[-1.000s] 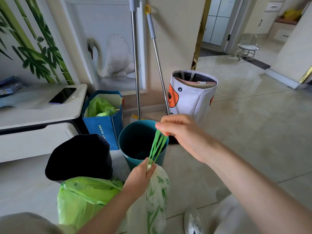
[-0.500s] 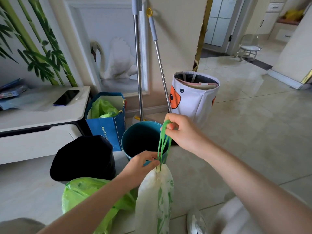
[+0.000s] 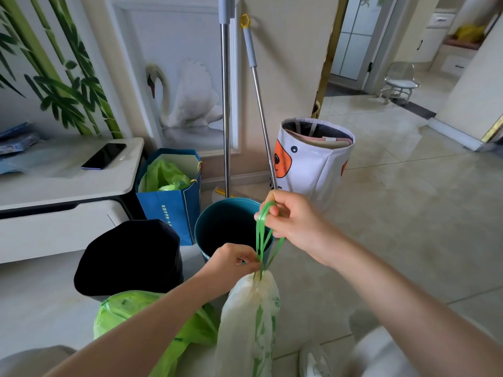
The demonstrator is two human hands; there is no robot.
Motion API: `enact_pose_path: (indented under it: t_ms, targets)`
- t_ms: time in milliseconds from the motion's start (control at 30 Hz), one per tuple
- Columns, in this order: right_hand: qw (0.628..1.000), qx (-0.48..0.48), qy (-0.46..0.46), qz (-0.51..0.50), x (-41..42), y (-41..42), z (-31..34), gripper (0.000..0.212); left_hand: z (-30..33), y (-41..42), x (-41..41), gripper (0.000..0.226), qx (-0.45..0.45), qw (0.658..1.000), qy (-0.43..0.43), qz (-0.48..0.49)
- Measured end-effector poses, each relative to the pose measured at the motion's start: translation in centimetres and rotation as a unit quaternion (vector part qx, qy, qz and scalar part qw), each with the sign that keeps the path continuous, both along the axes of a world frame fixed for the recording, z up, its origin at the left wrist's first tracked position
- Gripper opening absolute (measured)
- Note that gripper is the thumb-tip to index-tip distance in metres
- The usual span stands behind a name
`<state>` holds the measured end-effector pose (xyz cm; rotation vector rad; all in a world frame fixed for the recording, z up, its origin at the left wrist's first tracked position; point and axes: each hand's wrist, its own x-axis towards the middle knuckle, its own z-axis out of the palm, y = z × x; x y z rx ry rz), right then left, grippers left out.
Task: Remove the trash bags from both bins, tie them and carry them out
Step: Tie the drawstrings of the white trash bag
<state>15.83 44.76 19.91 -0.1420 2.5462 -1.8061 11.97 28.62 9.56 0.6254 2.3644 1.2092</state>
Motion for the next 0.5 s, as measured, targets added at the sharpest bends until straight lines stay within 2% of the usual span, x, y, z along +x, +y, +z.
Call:
enact_pose_path:
  t_ms: [100,233,300,367,500]
  targets:
    - [0.997,0.011,-0.001,-0.079,-0.6,0.8,-0.4,0.015,-0.2,-0.1,-0.3,0.008,0.030,0.998,-0.039,0.039]
    - [0.980,-0.024,-0.076,-0.180,-0.9,2.0,-0.8,0.022,-0.3,-0.2,-0.7,0.009,0.056,0.992,-0.099,0.062]
    - [0.978,0.009,-0.087,-0.188,-0.8,2.5,-0.9,0.036,-0.3,-0.1,-0.6,0.009,0.060,0.989,-0.112,0.077]
    - [0.978,0.050,-0.080,-0.185,-0.5,2.8,-0.7,0.041,-0.3,-0.2,-0.5,0.009,0.057,0.987,-0.121,0.085]
    - [0.973,0.104,-0.050,-0.198,-0.2,3.7,-0.6,0.025,-0.5,-0.8,-0.7,0.012,0.057,0.983,-0.136,0.106]
